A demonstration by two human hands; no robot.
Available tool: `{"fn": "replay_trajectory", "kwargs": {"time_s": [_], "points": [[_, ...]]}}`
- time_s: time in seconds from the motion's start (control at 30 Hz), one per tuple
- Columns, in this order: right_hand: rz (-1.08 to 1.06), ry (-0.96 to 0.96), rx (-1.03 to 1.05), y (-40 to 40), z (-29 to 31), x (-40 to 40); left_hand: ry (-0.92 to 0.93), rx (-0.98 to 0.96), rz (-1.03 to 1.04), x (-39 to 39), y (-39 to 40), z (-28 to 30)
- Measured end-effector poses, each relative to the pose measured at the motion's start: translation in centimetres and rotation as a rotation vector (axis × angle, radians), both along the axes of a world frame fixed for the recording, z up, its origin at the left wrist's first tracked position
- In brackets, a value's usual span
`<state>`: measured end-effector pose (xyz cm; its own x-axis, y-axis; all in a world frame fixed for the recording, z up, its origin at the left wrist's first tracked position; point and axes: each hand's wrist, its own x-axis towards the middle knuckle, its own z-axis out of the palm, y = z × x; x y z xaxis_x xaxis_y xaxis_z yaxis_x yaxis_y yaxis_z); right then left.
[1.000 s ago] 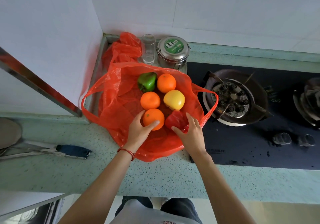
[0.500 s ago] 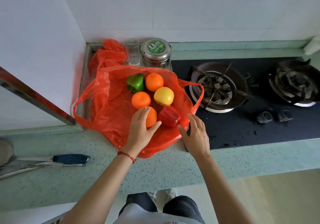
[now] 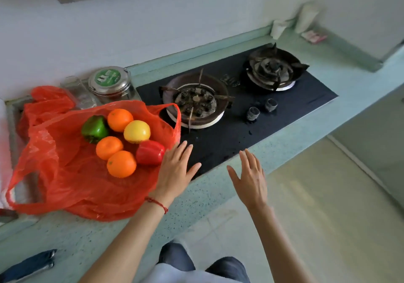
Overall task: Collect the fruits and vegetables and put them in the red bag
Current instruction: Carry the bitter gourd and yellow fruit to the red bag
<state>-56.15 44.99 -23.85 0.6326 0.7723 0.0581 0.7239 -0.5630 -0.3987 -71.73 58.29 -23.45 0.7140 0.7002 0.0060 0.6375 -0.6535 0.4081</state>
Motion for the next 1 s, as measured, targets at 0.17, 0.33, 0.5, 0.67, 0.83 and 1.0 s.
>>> {"fn": "replay_trajectory", "kwargs": {"time_s": [0.17, 0.33, 0.5, 0.67, 0.83, 1.0], "points": [[-0.201, -0.022, 0.017, -7.5, 0.2, 3.1, 0.085, 0.011, -0.187, 5.2, -3.9, 0.0], [-0.413, -0.025, 0.030, -15.8, 0.2, 5.1, 0.068, 0.018, -0.364, 10.3, -9.4, -0.1], [-0.615, 0.007, 0.024, -23.6, -0.2, 5.7, 0.061, 0.037, -0.554, 15.1, -15.7, -0.1], [-0.787, 0.002, -0.013, -30.8, -0.2, 4.8, 0.057, 0.016, -0.735, 18.7, -21.8, 0.0], [-1.008, 0.033, -0.025, -36.3, 0.1, 3.3, 0.077, 0.034, -0.936, 21.6, -27.0, -0.3], [-1.251, 0.068, -0.053, -40.6, 0.0, 1.1, 0.100, 0.027, -1.145, 24.9, -31.5, -0.5]]}}
